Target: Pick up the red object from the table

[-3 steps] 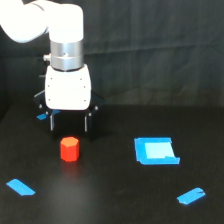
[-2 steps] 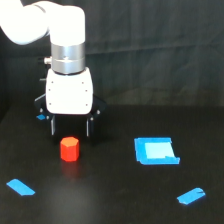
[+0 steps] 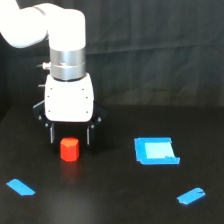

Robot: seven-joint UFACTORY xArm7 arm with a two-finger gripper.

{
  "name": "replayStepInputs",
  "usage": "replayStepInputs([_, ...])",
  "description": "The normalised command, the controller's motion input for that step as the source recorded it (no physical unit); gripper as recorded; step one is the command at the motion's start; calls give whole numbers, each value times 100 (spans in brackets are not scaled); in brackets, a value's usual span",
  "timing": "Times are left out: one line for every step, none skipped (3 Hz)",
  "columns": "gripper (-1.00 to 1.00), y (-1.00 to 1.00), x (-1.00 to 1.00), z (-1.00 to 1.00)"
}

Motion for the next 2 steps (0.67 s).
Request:
replayStepInputs([44,-15,-8,-13])
replayStepInputs([-90,16,2,-25])
